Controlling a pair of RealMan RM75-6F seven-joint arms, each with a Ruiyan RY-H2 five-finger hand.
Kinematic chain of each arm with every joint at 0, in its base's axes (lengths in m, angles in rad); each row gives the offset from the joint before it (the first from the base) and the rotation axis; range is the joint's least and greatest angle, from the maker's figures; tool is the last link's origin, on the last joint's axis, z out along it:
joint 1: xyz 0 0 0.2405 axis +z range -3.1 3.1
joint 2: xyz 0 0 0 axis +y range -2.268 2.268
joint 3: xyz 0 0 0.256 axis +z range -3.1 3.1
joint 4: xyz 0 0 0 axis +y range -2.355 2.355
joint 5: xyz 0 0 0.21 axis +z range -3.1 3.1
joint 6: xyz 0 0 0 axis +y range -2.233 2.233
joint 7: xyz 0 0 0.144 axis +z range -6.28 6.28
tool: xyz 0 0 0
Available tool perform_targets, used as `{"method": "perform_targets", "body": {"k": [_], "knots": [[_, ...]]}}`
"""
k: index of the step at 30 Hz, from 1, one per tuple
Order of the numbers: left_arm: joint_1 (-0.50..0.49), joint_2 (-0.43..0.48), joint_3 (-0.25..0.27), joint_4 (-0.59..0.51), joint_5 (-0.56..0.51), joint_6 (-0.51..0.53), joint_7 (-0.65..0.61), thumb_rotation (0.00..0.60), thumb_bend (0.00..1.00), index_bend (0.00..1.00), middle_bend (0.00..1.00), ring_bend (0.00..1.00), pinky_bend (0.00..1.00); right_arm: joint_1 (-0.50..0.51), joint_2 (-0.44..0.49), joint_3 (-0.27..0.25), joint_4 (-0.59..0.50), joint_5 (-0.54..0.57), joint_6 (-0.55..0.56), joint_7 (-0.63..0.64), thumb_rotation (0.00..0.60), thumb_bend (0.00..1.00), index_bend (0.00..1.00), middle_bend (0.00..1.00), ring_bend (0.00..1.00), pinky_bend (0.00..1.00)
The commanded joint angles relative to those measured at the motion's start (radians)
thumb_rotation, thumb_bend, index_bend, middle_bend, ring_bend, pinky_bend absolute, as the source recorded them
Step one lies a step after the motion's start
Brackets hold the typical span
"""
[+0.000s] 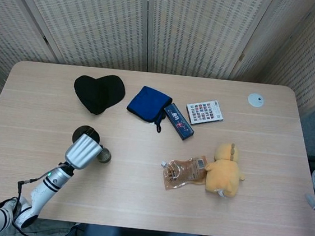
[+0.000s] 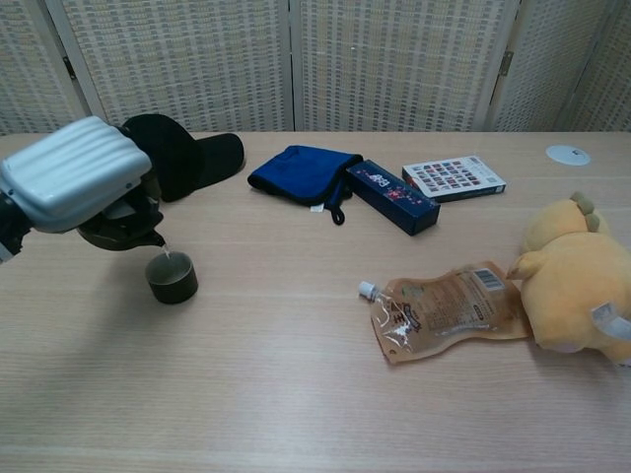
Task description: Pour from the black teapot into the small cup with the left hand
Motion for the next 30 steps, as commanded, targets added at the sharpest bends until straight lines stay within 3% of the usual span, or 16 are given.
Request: {"method": "perform_targets", "body": {"k": [1, 30], "knots": [[0.0, 0.001, 0.0, 0.0, 0.0, 0.0, 0.001, 0.6, 0.43, 1.0, 1.0, 0.96, 0.44, 0.0, 0.0, 0.0, 0.0, 0.0, 0.0, 0.0, 0.6, 0.11, 0.24, 0.29, 0.22, 0.23], [0.002, 0.006, 0.0, -0.009, 0.004, 0.008, -0.001, 0.6, 0.43, 1.0, 1.0, 0.96, 0.44, -0.006, 0.0, -0.002, 0.003, -0.003, 0.01, 0.005, 0.6, 0.11, 0.24, 0.29, 0.22, 0.23]]}}
